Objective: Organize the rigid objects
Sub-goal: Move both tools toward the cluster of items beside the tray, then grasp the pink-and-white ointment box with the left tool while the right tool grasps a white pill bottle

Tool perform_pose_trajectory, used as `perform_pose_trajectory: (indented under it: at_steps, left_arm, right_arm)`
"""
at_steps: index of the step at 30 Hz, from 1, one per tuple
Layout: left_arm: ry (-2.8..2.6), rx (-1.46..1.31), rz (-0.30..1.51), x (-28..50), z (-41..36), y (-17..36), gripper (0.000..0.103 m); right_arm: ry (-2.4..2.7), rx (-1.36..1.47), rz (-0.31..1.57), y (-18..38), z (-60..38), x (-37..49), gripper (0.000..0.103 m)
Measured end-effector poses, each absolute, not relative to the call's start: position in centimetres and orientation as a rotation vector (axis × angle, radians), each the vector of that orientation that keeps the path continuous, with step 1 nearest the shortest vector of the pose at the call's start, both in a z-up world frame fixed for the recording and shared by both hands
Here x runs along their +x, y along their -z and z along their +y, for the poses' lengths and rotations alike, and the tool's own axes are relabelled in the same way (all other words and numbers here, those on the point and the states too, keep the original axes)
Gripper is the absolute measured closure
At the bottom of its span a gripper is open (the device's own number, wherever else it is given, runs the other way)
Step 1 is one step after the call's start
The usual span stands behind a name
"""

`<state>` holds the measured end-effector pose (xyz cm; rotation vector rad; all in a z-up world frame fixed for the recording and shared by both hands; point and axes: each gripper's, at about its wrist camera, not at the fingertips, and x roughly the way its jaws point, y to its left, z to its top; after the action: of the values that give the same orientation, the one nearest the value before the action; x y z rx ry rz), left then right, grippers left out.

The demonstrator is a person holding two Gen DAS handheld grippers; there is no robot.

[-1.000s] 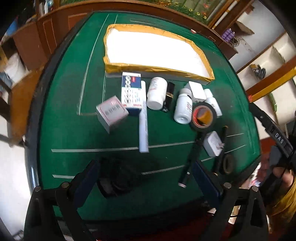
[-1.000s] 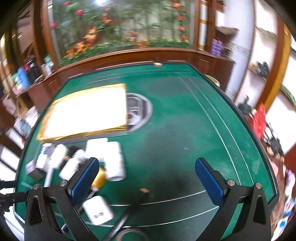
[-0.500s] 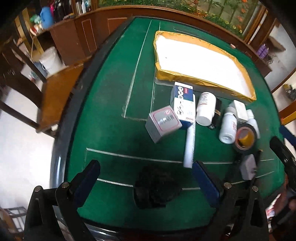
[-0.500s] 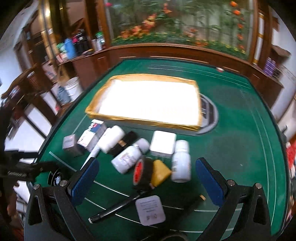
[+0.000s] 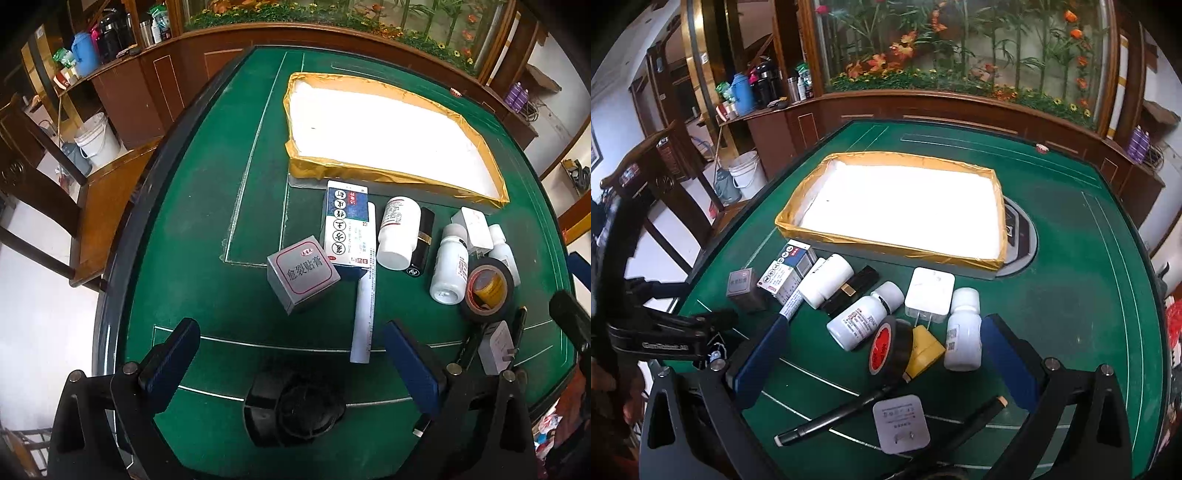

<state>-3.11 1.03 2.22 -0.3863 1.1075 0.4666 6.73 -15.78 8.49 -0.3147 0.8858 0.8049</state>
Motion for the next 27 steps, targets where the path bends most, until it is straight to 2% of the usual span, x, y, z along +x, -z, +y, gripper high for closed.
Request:
perform_pose_trajectory:
  at_steps: [5, 13, 15, 19, 21, 22, 23, 25, 27]
  left_arm:
    - [-0.458, -0.396, 1.128, -2.5, 1.3, -1.4, 0.006]
    - [-0.467, -0.422, 1.132, -2.1, 2.1, -0.6, 0.007]
    - [-0.466, -0.434, 1.139, -2.0, 2.3, -0.3, 0.009]
    - [-0.457, -0.443, 1.154, -1.6, 2.4, 0.2, 0.021]
    - [-0.44, -0.447, 1.161, -1.4, 2.4, 0.6, 0.031]
    - [-0.428, -0.45, 1.164, -1.3, 2.4, 0.8, 0.043]
    - [-0.414, -0.451, 1.17, -1.2, 2.3, 1.0, 0.066]
    - [-0.403, -0.457, 1.182, -1.0, 2.2, 1.4, 0.092]
    - [-0.396, -0.472, 1.178, -1.2, 2.2, 1.5, 0.094]
  right_arm:
    - [-0.785, -0.311, 0.89, -8.5, -16.5, 6.8, 0.0]
    - [-0.784, -0.313, 0.906, -8.3, -16.9, 6.6, 0.0]
    - [-0.784, -0.315, 0.91, -8.3, -16.8, 6.7, 0.0]
    - [-0.777, -0.312, 0.916, -8.2, -17.0, 6.9, 0.0]
    - [-0.774, -0.31, 0.921, -8.1, -17.2, 7.1, 0.0]
    - [-0.772, -0.309, 0.923, -8.1, -17.3, 7.1, 0.0]
    - [-0.77, -0.308, 0.924, -8.1, -17.4, 7.2, 0.0]
    - [-0.763, -0.31, 0.929, -7.9, -17.6, 7.4, 0.0]
    - [-0.751, -0.311, 0.931, -7.8, -17.9, 7.8, 0.0]
